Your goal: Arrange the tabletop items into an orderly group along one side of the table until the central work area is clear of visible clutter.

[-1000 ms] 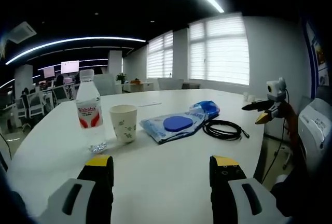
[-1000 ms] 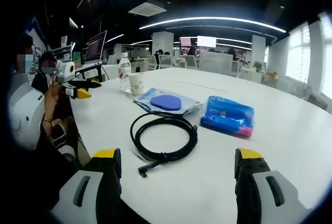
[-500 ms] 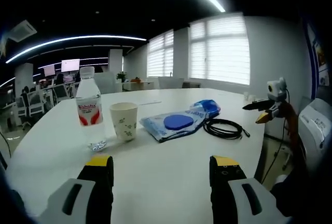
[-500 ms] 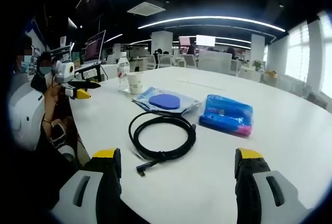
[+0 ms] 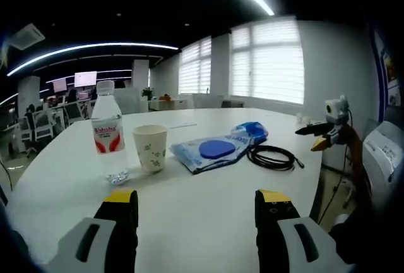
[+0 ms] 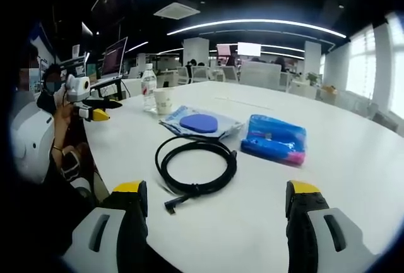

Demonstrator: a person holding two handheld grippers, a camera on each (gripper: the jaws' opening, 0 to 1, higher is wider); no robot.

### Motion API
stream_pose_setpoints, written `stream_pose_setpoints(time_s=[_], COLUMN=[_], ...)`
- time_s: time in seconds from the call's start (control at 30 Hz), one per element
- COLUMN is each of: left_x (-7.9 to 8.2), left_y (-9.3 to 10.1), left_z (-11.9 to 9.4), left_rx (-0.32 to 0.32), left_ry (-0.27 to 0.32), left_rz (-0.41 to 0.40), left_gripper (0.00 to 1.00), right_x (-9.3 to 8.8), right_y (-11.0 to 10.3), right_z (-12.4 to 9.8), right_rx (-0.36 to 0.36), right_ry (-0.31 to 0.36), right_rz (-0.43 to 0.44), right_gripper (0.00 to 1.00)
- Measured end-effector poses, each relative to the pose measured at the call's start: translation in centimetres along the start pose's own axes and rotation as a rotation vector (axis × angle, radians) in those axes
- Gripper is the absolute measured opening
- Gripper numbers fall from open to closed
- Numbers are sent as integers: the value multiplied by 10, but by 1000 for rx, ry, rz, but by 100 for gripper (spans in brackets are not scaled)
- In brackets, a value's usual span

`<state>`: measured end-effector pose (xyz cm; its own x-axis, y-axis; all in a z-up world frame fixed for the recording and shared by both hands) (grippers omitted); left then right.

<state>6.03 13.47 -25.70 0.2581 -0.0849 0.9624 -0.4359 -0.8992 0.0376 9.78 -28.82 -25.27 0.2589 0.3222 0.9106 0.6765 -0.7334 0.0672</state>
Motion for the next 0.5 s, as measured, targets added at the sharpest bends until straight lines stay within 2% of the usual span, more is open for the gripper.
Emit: stream_pose_setpoints(time_s=[0.5], left_x=[1], left_y=[-2], left_z=[1], left_rx=[3], left_ry=[1], left_rz=[-4], left_gripper=[75], right_x=[1], right_y=[4], right_z=[0], right_rx=[-5], right_ry=[-3], right_rz=[1], right_gripper=[88])
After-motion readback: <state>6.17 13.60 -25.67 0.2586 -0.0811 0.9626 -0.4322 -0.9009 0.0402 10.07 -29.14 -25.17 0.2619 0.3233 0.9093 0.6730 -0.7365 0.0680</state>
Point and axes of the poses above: the point that each gripper's makers call its tool centre point, and the gripper's own axes: z roughly forward along the fingers, y roughly to its right, x roughly out of its top, the point moved 8 cm from there along -z, roughly backward along the fingers, and after that the axes turned 1 degree about -z, right-handed, at the moved point
